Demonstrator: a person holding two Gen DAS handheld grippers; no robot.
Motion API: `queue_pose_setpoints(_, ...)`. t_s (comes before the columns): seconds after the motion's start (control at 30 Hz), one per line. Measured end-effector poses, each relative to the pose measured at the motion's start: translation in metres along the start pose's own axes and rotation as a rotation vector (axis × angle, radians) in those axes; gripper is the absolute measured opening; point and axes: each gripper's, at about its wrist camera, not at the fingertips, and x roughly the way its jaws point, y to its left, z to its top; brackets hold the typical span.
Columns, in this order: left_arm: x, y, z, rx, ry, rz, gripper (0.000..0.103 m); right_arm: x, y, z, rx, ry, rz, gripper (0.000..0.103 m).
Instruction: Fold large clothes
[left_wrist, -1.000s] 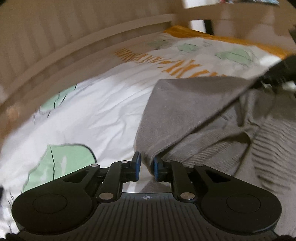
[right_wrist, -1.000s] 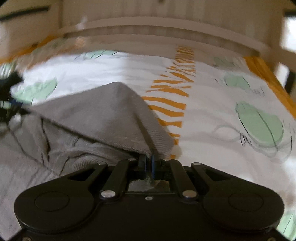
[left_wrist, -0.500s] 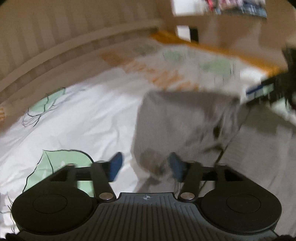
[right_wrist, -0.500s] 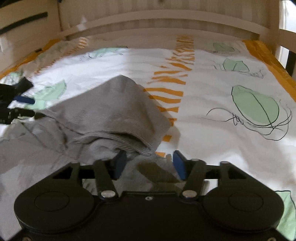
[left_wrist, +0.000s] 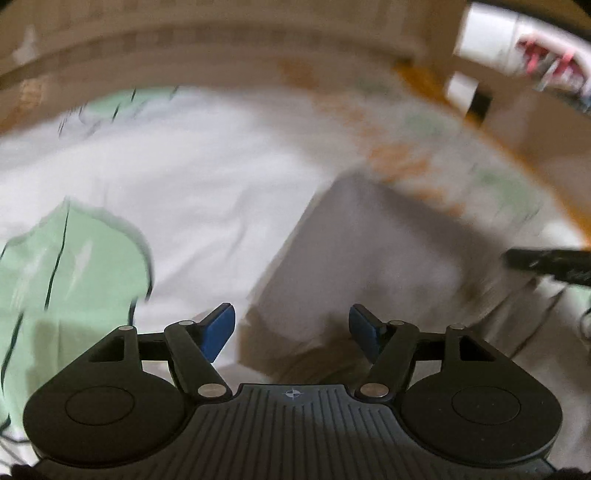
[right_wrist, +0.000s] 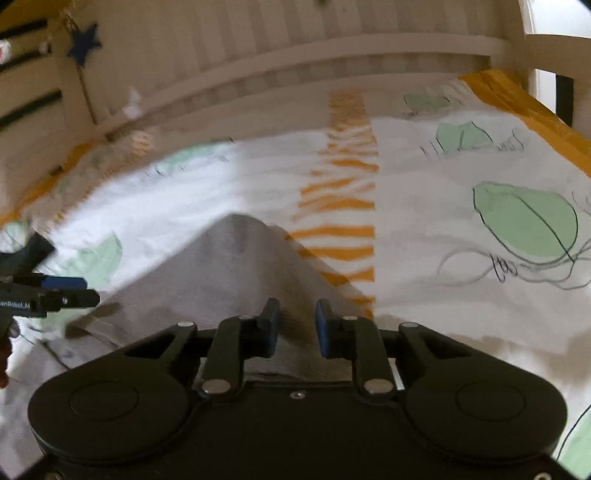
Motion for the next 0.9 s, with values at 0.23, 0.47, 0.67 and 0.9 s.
queue_pose_setpoints(0.23, -0.001, 0.018, -0.011, -0.044, 0.009, -0.024, 0.072, 0.004, -0.016, -0.025, -0.023, 0.082, -0.031, 0.017)
queue_pose_setpoints(0.47, -0.037, 0.015, 0.024, 0.024, -0.091, -0.048, 0.071, -0.025, -0.019, -0.001, -0.046, 0.027, 0.018, 0.048)
queue_pose_setpoints(0.67, -0.007, 0.002, 0.047, 0.083, -0.062, -0.088, 0.071, 0.003, -0.008, 0.035, -0.109, 0.024, 0.028, 0.058)
queue_pose_setpoints(0.9, 0.035, -0.001, 0.047, 0.116, 0.042, -0.109, 0.071, 0.051, -0.004, 0.043, -0.145, 0.103, 0.051, 0.065)
